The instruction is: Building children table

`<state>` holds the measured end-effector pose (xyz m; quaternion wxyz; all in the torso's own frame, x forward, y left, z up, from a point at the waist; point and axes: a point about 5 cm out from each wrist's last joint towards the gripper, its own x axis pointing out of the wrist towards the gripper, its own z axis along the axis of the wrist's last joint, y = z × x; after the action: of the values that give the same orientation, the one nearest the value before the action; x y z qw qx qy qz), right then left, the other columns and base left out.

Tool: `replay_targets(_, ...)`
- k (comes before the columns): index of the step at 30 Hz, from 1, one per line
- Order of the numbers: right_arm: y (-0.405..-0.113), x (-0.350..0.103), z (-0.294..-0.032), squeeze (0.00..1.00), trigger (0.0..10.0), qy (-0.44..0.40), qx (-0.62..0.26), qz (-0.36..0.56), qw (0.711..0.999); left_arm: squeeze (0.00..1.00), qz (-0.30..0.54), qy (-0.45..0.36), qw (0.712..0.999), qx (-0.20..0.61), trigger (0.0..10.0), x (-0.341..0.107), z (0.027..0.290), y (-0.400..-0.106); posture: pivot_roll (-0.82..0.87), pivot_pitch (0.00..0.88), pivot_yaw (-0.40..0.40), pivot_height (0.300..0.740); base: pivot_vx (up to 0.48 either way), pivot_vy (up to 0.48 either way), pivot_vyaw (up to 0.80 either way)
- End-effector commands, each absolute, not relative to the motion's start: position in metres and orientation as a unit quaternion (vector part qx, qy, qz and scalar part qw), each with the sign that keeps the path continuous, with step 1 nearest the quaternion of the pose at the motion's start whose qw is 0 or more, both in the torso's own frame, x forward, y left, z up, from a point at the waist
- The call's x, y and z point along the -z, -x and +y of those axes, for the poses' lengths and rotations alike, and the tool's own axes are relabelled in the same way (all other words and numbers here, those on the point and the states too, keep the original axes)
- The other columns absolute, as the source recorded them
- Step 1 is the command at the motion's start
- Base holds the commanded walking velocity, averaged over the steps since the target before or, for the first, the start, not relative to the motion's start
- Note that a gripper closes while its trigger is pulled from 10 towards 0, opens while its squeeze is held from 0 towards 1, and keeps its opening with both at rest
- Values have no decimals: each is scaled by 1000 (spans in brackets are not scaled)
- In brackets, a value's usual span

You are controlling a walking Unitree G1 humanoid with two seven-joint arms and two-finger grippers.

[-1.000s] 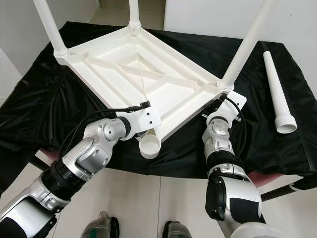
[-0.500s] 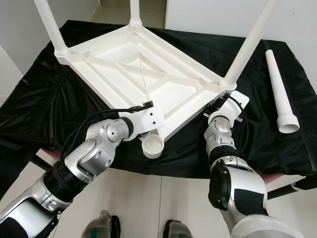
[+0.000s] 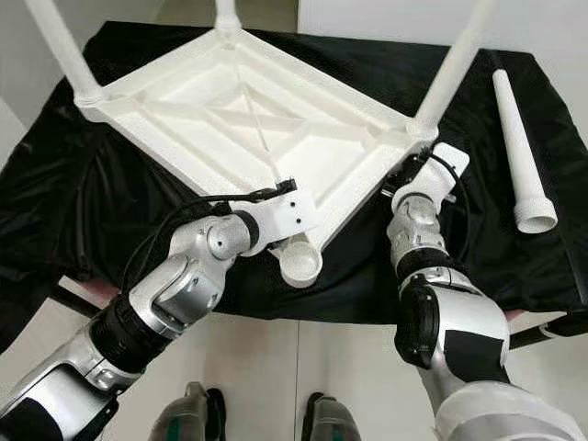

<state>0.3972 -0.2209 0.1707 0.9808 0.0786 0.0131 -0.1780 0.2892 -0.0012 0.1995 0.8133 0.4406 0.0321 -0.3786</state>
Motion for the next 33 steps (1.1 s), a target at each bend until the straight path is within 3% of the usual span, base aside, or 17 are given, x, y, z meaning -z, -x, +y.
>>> replay_targets(1, -405, -170, -178, 0, 10000, -64, 72, 26, 995, 0, 36, -431, 780, 452, 10000, -193, -24, -271, 119, 208, 28, 740, 0, 0, 0)
replay_targets(12, -412, -185, -151, 0, 10000, -26, -11, 14, 999, 0, 34, -414, 785, 460, 10000, -197, -34, -266, 121, 218, 29, 740, 0, 0, 0)
replay_targets(21, -414, -191, -144, 0, 10000, -23, -19, 11, 1000, 0, 33, -411, 787, 458, 10000, -199, -36, -266, 128, 212, 34, 740, 0, 0, 0)
replay_targets(28, -415, -195, -150, 0, 10000, -4, 18, 4, 1000, 0, 28, -417, 795, 440, 10000, -198, -34, -271, 128, 208, 34, 740, 0, 0, 0)
replay_targets(33, -412, -196, -177, 0, 10000, -2, 118, -5, 993, 0, 25, -442, 814, 377, 10000, -206, -14, -295, 129, 203, 36, 740, 0, 0, 0)
